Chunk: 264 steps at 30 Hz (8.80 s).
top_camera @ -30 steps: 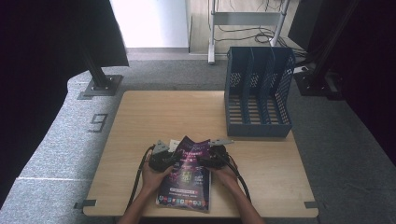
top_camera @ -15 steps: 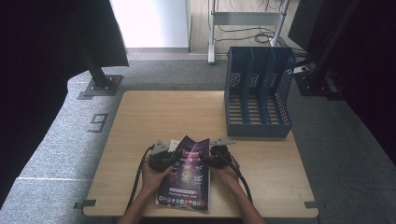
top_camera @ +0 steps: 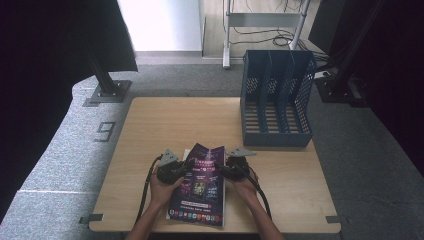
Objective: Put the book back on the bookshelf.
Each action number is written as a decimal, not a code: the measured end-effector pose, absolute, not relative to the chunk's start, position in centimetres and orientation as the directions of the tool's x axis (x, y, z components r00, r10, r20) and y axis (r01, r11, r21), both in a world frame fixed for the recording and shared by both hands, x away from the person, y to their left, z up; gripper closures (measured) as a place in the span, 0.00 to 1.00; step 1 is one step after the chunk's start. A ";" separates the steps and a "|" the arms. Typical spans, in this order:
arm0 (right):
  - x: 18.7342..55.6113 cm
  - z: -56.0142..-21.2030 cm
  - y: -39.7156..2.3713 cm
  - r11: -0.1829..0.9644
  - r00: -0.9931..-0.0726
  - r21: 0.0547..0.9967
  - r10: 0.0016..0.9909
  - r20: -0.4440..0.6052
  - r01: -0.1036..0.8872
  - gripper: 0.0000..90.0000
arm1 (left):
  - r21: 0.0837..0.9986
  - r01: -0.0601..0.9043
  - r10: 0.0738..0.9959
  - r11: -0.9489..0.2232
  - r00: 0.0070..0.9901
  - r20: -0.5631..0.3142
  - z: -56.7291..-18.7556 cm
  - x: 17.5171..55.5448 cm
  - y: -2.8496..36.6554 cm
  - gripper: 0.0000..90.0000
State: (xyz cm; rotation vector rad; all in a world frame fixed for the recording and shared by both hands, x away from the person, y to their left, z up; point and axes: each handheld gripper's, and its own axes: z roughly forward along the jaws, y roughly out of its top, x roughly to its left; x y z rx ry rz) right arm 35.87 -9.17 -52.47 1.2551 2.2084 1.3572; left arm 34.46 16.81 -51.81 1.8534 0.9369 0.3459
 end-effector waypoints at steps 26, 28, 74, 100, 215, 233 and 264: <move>33.5 -48.5 -9.9 0.136 -0.626 0.914 0.766 0.149 0.383 0.78 | 0.917 0.381 0.685 -0.119 0.700 -0.202 -48.8 33.3 18.0 0.95; 33.4 -48.3 -9.9 0.138 -0.628 0.915 0.765 0.145 0.380 0.78 | 0.920 0.375 0.683 -0.116 0.703 -0.200 -48.6 33.2 18.1 0.95; 33.3 -43.8 -10.4 0.114 -0.657 0.962 0.750 0.079 0.246 0.84 | 0.947 0.298 0.693 -0.116 0.707 -0.138 -44.1 34.2 17.6 0.96; 34.3 -42.0 -11.1 0.119 -0.647 0.976 0.762 0.027 0.180 0.86 | 0.958 0.265 0.698 -0.113 0.707 -0.114 -42.5 35.3 16.7 0.96; 30.4 -43.9 -11.2 0.122 -0.780 0.993 0.622 -0.072 0.006 0.90 | 0.947 0.293 0.676 -0.132 0.725 -0.131 -43.0 37.2 18.3 0.25; 30.8 -43.8 -11.1 0.133 -0.787 0.991 0.612 -0.076 0.009 0.84 | 0.950 0.275 0.633 -0.147 0.764 -0.124 -42.5 36.9 17.8 0.22; 33.1 -43.1 -9.6 0.177 -0.714 0.979 0.698 -0.054 0.099 0.89 | 0.953 0.273 0.634 -0.135 0.762 -0.129 -42.5 36.6 18.1 0.23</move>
